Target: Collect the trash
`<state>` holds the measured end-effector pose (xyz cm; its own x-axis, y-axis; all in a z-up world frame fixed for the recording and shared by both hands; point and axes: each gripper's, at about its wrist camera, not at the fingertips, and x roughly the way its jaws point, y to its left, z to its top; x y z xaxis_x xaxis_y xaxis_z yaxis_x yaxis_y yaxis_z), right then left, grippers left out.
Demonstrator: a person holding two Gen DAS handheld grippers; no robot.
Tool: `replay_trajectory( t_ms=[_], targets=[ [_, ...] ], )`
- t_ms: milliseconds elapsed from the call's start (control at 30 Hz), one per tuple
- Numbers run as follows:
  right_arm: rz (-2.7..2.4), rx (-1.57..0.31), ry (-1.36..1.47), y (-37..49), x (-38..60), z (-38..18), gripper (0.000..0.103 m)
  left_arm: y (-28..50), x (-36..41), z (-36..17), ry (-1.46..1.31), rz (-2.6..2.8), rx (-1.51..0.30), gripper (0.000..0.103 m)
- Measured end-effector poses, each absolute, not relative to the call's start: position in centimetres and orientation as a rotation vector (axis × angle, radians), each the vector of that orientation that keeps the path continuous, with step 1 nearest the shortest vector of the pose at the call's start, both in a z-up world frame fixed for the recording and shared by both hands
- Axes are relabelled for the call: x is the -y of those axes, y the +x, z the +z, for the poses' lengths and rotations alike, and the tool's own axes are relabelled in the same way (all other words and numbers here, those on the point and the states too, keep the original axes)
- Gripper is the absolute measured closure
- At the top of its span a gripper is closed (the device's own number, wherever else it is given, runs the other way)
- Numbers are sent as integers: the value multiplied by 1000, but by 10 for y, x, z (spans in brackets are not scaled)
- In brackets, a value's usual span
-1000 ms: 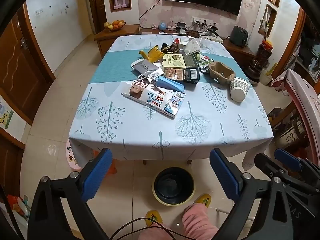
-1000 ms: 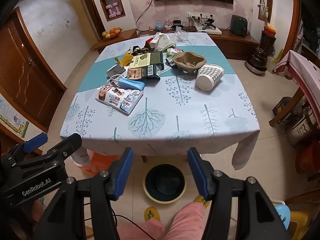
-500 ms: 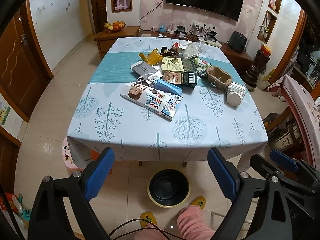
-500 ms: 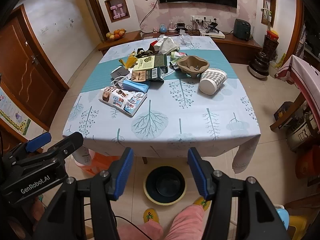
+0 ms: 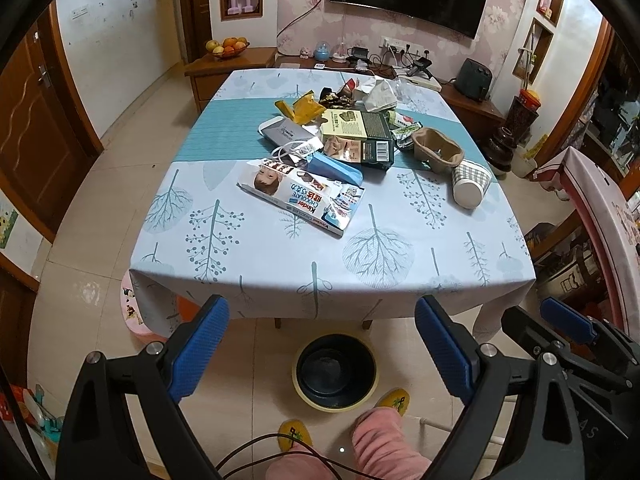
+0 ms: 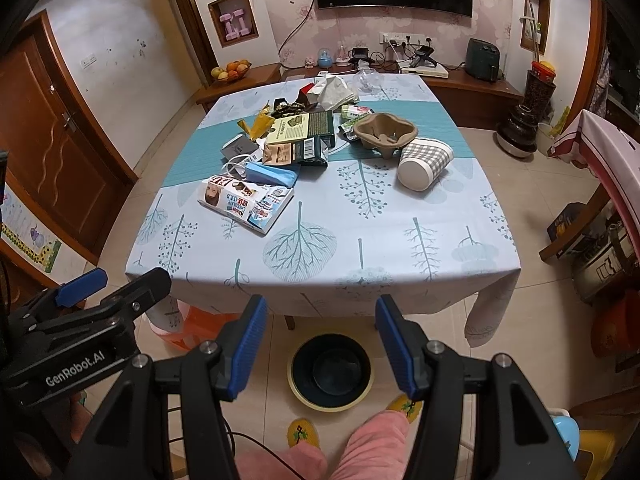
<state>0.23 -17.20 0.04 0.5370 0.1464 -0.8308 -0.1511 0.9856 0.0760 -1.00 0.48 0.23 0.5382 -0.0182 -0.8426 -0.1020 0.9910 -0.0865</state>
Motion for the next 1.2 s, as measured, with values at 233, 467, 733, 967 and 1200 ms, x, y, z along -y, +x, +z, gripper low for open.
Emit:
replay_trajectory(
  t_ms=[233,467,733,967,1200],
  targets=[
    [173,-997,8,3,171,0,46,-4,-8,-3,-123,62,-1019,10],
    [172,-1006,12,5,168,-6,46,1,-12,-8,-117,69,-1037,10],
    [163,-1006,17,6,166,-7,46,2,-13,-9,-114,66,-1034,10],
    [143,-998,30,6,167,-8,46,6,-13,-9,-112,52,-1035,10],
    [115,-992,52,4,166,-8,46,11,-18,-8,-96,29,-1032,10]
  ],
)
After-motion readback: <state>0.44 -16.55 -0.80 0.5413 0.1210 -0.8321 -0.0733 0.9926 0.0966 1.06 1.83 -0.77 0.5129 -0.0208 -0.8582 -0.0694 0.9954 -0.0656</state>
